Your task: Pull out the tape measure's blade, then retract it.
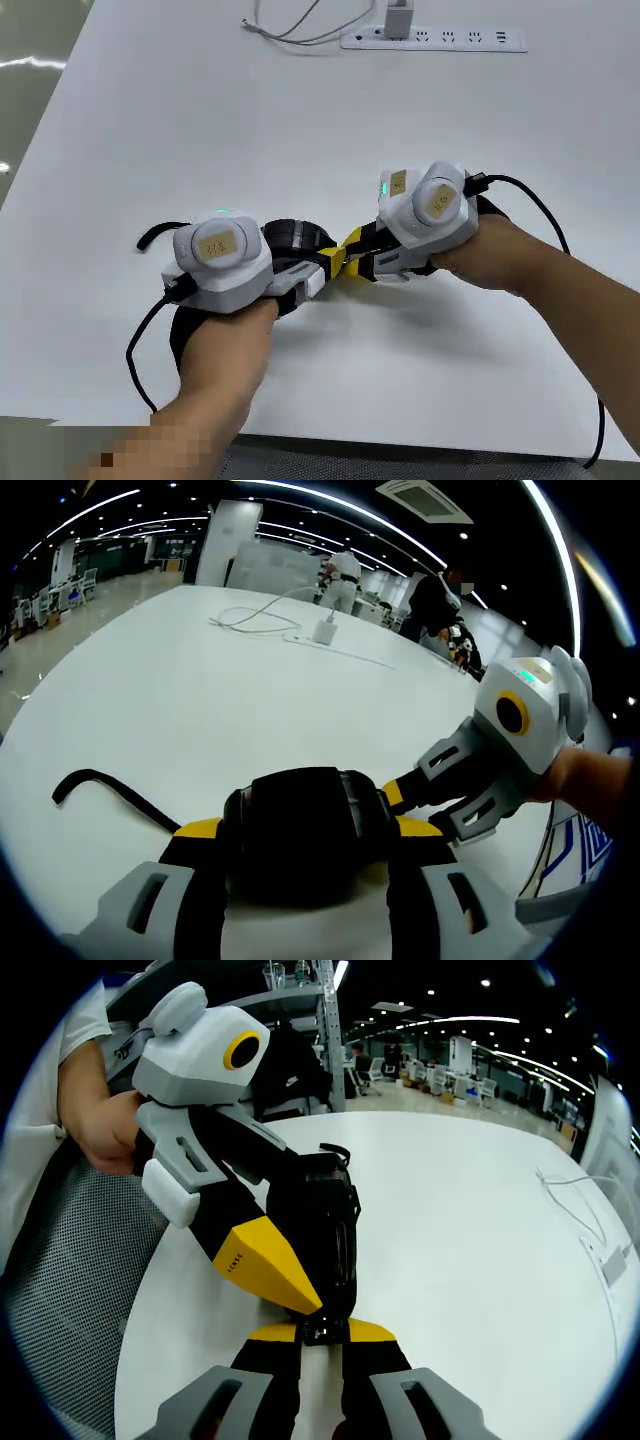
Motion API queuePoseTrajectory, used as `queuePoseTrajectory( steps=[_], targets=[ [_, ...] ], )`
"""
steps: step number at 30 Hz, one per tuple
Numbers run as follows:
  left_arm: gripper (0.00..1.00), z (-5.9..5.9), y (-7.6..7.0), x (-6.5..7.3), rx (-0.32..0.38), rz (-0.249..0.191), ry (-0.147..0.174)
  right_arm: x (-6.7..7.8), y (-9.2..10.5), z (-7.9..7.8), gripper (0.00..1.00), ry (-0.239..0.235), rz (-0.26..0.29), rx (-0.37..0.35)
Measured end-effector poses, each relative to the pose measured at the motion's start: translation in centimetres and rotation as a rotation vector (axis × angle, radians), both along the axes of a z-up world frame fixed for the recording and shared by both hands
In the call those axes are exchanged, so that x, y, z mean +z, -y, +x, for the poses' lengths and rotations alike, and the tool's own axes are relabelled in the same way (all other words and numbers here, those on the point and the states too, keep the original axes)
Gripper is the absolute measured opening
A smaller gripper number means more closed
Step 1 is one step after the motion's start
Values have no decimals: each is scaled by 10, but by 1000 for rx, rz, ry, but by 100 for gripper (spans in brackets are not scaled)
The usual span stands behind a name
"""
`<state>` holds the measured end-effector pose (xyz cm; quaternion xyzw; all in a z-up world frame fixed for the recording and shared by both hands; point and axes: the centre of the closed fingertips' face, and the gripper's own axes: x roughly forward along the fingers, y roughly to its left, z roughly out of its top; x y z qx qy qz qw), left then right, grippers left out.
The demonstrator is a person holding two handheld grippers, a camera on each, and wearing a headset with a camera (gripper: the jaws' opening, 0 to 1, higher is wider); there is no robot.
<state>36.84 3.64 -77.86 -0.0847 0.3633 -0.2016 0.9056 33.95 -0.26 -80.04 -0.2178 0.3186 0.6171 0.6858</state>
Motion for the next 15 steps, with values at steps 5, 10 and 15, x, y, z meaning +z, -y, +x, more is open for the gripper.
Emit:
queuePoseTrajectory(
  steps=[5,10,15],
  targets=[
    [61,0,0,0,-4,-2,0,0,0,0,12,-2,1,-2],
    [61,0,0,0,-3,1,-1,1,0,0,12,2,0,-1],
    [62,-1,1,0,-13,8,-3,3,1,2,15,5,3,-14]
  ],
)
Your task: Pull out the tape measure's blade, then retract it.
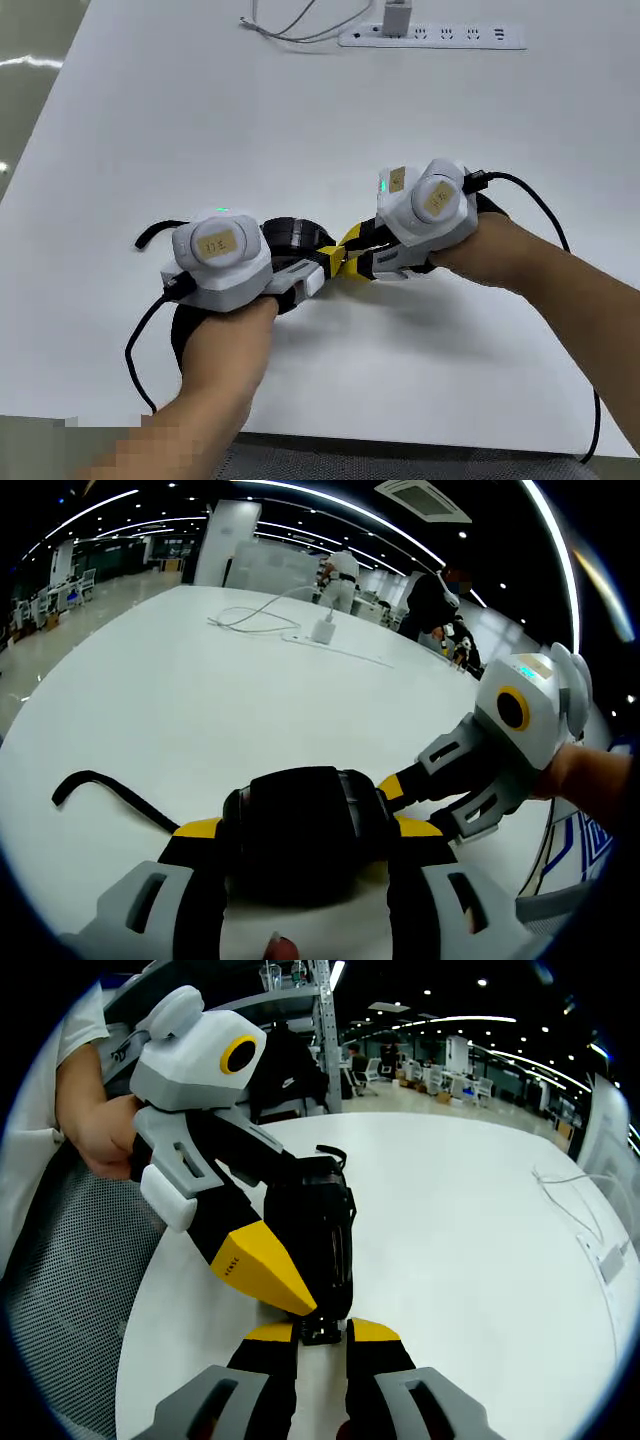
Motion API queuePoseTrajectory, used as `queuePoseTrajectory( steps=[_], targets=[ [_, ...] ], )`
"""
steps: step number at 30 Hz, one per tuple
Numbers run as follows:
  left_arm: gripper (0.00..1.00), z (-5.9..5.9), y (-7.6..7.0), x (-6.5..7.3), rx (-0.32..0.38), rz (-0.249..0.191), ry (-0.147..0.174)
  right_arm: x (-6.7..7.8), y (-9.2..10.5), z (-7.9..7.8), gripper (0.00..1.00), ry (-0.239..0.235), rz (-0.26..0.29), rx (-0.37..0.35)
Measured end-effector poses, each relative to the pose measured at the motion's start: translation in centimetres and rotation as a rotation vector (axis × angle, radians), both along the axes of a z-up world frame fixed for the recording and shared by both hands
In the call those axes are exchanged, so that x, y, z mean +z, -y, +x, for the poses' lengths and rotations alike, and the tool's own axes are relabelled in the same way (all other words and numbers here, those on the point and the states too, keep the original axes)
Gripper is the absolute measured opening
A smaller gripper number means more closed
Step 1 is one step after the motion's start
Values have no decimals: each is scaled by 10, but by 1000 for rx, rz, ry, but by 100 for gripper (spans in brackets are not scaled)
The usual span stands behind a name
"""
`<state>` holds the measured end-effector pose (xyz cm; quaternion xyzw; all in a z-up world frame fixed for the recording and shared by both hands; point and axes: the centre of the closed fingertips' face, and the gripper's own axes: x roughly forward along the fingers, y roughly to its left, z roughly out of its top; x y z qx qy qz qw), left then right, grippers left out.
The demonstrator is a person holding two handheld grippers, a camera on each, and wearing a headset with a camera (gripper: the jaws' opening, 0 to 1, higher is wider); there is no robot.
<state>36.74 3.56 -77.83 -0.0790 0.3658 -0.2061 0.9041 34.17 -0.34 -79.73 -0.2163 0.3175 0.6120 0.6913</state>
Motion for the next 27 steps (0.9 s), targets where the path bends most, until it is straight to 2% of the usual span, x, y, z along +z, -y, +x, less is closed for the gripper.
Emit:
queuePoseTrajectory(
  steps=[4,7,9,16,21,27],
  targets=[
    [62,-2,0,-1,-31,22,4,0,2,0,17,-4,-2,-6],
    [67,-2,3,-1,-38,12,0,0,3,0,18,-1,-4,-9],
    [69,-3,5,-1,-50,23,-2,1,2,0,18,0,-5,-9],
    [69,-3,4,0,-44,14,-6,3,3,1,18,6,-1,-12],
    [70,-4,5,2,-58,30,11,5,6,1,19,9,-3,-18],
    [72,-3,7,4,-60,23,19,7,7,2,21,9,0,-28]
  ],
)
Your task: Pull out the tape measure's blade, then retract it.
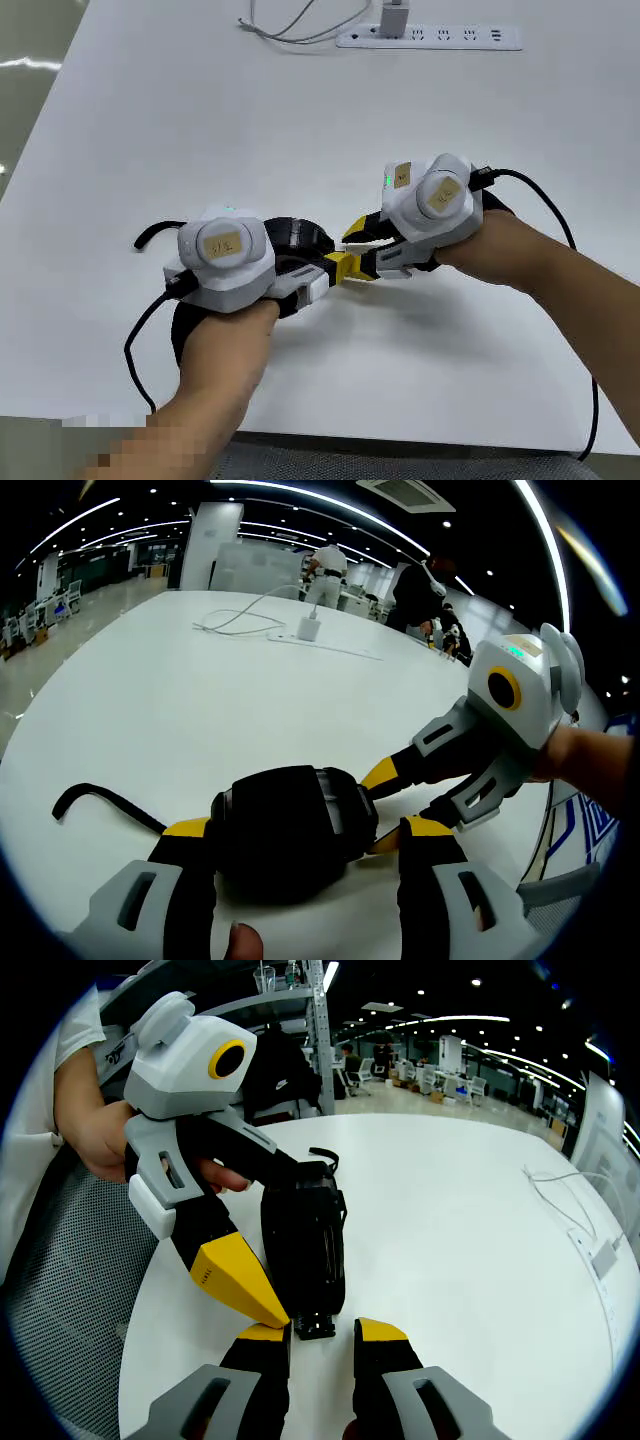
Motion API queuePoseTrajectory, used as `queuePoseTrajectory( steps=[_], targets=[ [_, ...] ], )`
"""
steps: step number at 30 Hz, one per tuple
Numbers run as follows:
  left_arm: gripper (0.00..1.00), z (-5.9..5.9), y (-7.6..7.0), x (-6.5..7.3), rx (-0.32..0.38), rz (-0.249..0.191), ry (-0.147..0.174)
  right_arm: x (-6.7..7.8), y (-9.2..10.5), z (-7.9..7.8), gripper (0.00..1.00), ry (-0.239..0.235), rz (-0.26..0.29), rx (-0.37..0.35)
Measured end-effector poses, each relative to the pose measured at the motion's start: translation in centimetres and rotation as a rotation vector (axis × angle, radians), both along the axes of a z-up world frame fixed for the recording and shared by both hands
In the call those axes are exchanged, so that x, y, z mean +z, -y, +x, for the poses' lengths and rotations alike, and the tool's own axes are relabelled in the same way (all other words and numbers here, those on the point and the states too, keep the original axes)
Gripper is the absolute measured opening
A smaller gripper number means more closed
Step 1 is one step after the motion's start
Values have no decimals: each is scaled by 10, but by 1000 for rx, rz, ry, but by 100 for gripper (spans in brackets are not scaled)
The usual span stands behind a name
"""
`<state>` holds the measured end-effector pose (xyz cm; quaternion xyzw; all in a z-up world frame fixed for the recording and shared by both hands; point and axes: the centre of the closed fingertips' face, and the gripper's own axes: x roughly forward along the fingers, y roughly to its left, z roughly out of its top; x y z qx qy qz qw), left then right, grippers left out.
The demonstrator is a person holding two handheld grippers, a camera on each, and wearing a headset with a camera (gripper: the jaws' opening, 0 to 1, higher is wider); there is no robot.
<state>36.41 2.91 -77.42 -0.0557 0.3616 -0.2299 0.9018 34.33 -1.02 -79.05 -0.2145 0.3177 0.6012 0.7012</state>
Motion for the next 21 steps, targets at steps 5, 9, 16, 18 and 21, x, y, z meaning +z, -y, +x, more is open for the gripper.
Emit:
queuePoseTrajectory(
  steps=[5,9,16,18,21],
  targets=[
    [72,-2,0,0,-19,5,6,1,2,-1,24,2,-4,-5],
    [72,-3,-1,2,-29,-4,12,7,6,1,30,13,1,-32],
    [70,-6,-2,6,-60,-5,29,15,12,2,35,26,11,-68],
    [71,-8,-1,7,-71,2,34,15,14,1,38,20,13,-85],
    [73,-9,-1,10,-85,1,49,17,18,1,40,25,15,-103]
  ],
)
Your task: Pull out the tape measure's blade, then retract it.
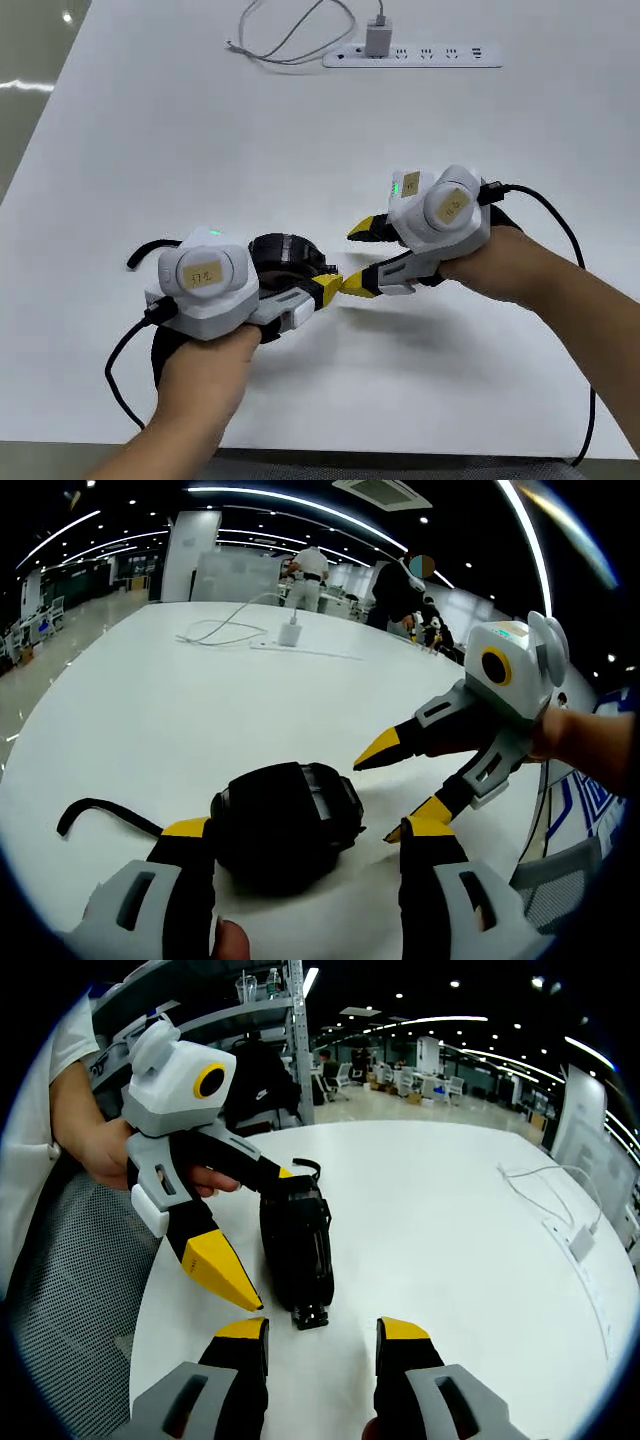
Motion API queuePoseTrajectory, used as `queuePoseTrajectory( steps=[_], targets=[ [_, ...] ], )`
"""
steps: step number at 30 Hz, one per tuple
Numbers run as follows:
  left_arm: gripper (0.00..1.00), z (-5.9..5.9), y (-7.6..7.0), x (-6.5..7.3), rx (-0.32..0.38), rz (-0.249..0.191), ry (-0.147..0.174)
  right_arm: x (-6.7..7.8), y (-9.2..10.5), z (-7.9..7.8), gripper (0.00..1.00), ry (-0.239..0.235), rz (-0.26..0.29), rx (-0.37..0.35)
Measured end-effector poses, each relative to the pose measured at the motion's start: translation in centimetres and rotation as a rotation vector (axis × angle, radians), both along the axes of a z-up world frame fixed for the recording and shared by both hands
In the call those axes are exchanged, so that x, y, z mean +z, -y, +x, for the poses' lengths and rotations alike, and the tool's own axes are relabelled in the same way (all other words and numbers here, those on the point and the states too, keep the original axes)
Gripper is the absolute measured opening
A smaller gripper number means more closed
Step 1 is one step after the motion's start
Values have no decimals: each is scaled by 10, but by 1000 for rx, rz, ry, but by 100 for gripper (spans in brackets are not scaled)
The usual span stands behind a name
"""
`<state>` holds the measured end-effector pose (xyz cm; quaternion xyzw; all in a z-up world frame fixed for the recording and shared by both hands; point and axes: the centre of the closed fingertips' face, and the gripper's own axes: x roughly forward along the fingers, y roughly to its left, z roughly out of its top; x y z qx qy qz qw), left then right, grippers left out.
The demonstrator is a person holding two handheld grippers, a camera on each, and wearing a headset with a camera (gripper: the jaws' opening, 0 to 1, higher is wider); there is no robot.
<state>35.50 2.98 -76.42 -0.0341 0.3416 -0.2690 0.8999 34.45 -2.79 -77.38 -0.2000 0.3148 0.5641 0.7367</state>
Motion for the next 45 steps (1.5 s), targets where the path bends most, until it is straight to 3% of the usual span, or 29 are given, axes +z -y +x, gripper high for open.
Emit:
queuePoseTrajectory(
  steps=[10,14,27,36,45],
  targets=[
    [75,-2,0,11,-47,3,34,4,12,1,49,27,2,-52],
    [75,-4,0,16,-69,19,63,6,16,-1,49,26,9,-70],
    [77,-10,-3,26,-130,22,93,18,34,-9,51,39,15,-129],
    [80,-17,-15,30,-171,23,105,30,47,-15,53,55,30,-173],
    [83,-23,-32,33,-200,41,120,38,63,-16,61,52,82,-255]
  ],
)
